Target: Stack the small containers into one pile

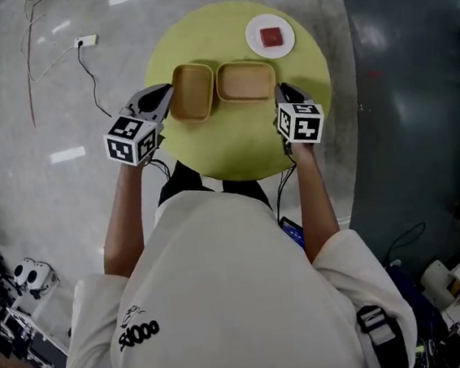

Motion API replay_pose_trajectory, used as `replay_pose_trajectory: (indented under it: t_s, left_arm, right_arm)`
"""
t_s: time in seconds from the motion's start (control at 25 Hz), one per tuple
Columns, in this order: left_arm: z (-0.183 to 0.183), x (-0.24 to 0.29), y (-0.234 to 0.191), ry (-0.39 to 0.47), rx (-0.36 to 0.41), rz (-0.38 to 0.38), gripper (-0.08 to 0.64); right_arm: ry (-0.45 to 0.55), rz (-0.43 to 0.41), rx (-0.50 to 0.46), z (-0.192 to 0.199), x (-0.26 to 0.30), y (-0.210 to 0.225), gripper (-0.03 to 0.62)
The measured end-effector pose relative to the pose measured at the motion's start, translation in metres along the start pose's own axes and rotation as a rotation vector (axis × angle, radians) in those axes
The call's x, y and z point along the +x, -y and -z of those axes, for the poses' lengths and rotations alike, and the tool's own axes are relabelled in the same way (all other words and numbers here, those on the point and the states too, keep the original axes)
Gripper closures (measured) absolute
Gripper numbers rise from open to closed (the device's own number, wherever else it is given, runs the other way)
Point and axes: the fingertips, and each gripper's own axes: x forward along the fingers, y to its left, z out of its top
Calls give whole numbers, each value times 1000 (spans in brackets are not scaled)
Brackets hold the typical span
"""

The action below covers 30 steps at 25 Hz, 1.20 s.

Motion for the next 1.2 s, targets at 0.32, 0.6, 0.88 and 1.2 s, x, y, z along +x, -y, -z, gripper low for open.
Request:
replay_pose_trajectory:
  t_s: [0.32, 0.6, 0.88, 1.2]
  left_arm:
    - [21, -16, 10, -11, -25, -33, 554]
    - [47, -25, 11, -22, -60, -58, 554]
    - [49, -34, 13, -6, -61, -58, 554]
    - [34, -54, -9, 62, -50, -73, 554]
  right_arm:
    - [-105, -8, 91, 36, 28, -2, 509]
    - [-128, -4, 197, 47, 39, -3, 516]
    - [-128, 20, 233, 46, 39, 3, 563]
    - [-58, 40, 209, 12, 9, 13, 565]
